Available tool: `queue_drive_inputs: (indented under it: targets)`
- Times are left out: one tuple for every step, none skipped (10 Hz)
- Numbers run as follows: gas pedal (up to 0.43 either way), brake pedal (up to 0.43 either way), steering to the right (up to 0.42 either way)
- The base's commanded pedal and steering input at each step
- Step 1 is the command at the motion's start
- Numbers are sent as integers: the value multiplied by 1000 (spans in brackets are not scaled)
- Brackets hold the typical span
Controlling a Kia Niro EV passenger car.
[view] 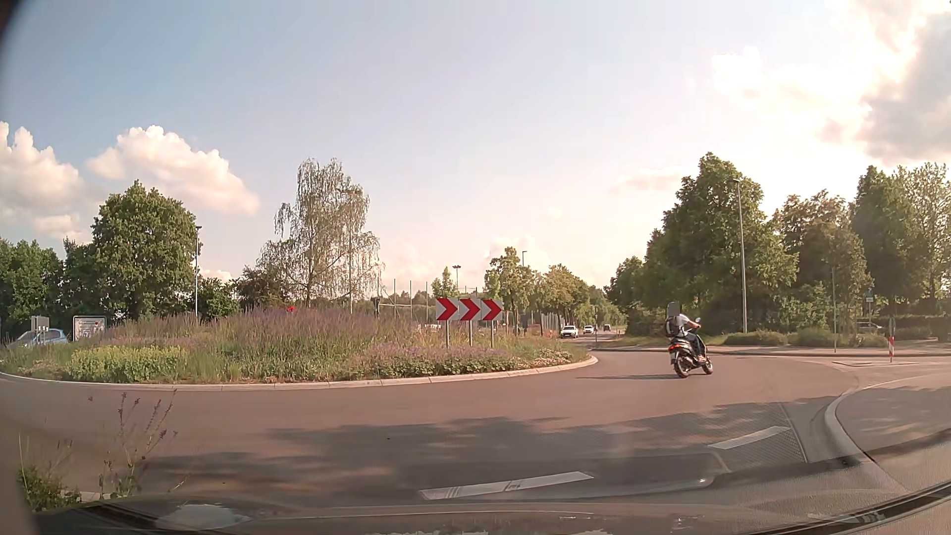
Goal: Follow the waypoints while adhering to traffic rules and regulations
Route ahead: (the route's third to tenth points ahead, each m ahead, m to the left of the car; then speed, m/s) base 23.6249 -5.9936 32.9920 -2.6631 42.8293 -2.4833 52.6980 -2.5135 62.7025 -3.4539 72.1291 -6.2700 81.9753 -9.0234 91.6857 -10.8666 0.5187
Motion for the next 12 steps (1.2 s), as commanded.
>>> queue_drive_inputs:
  targets:
    - [118, 12, 46]
    - [177, 12, 57]
    - [0, 12, 60]
    - [0, 12, 53]
    - [0, 238, 52]
    - [0, 287, 52]
    - [0, 287, 52]
    - [0, 287, 52]
    - [0, 287, 52]
    - [0, 287, 52]
    - [0, 287, 52]
    - [0, 287, 52]
